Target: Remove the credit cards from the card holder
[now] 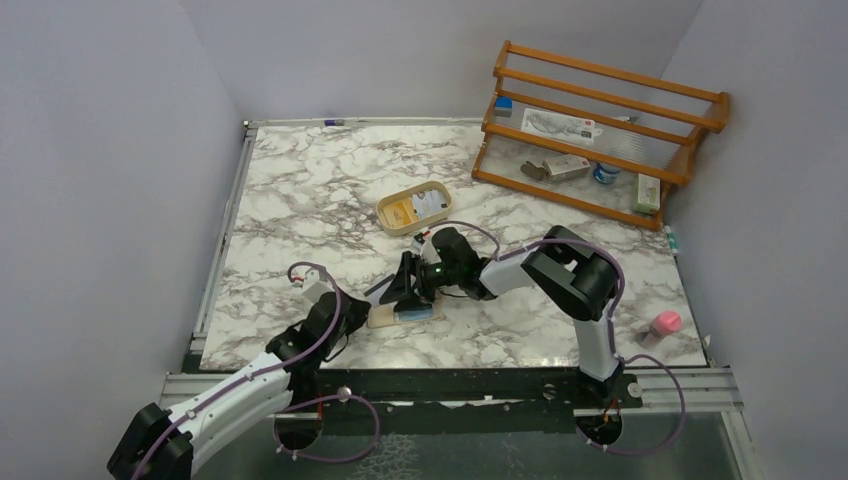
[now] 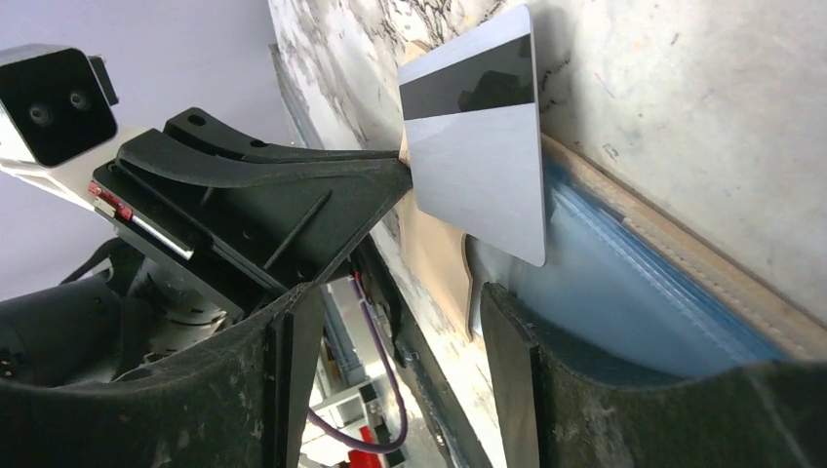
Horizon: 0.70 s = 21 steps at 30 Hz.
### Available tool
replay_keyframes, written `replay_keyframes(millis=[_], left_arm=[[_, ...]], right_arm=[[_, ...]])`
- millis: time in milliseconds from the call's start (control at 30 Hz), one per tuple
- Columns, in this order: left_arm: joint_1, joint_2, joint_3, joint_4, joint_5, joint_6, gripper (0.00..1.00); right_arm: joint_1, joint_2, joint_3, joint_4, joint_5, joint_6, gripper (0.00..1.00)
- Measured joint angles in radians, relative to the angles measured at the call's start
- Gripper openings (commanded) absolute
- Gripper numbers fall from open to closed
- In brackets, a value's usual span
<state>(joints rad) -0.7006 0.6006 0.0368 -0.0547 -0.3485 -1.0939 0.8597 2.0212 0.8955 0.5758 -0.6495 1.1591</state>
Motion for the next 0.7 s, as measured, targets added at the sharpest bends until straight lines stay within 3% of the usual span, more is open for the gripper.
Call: replay_keyframes(millis=[467,700], left_arm=[[0.000,0.045,0.005,0.029,-0.001,0.003,0.00],[0.000,0.031,0.005,0.014,0.000,0.003,0.00]], right_arm=[[-0.025,-0.114,0.101,-0.340,0.098,-0.209,0.68],[-0.137,-0.185,0.108,-0.433,0.121,-0.331,0.68]])
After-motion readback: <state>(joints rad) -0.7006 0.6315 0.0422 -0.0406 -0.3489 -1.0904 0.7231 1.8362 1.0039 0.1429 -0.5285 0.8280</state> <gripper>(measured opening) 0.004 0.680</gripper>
